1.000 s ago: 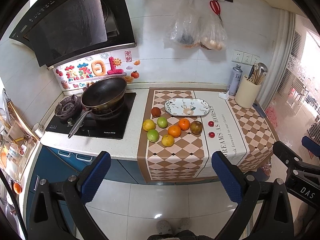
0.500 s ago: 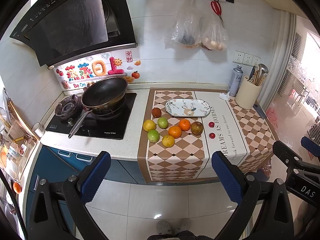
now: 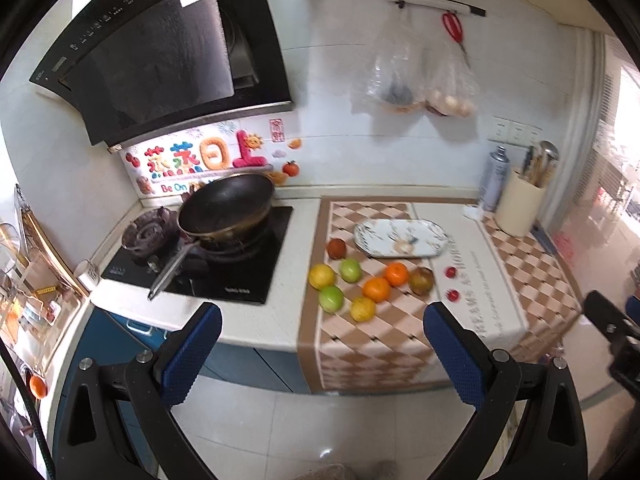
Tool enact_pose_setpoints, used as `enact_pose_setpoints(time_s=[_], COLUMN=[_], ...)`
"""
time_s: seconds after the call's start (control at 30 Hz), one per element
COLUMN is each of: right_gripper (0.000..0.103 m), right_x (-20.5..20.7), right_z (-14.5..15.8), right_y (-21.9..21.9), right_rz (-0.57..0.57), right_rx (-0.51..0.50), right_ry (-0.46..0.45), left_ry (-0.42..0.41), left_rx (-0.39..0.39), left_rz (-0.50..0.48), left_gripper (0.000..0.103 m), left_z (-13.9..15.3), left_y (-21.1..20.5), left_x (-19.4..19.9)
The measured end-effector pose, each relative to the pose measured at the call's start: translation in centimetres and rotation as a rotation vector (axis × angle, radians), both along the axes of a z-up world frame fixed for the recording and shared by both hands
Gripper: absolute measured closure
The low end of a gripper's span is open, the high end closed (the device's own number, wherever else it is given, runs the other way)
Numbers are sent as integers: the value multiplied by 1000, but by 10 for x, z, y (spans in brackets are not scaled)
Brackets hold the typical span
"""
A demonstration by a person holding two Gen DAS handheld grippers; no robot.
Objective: Organize fruits
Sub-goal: 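Move left tool to the yellow lemon while right tool moves to the brown apple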
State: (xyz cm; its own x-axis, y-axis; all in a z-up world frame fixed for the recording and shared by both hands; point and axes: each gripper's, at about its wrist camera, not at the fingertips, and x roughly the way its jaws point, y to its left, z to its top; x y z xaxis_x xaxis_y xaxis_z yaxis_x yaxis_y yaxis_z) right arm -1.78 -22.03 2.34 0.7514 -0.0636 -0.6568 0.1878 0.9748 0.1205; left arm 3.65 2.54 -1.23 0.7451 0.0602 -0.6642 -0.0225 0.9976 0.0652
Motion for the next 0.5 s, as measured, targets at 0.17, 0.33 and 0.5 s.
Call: enact_pose_setpoints(time_s=[0.17,0.33,0.5], right_gripper=[0,0,7], right_x=[35,93,157], right_z=[-28,-73,-130], right_y=[6,5,-9], right_rz=[9,42,77], right_rx=[15,35,96], right_ry=[41,130,229], left_ry=[32,111,251], left_rx=[10,23,39], left_rz=[33,78,116], left_gripper=[0,0,0], left_z=[-28,-62,-110], left_y=[17,32,43], left_x=[41,81,128])
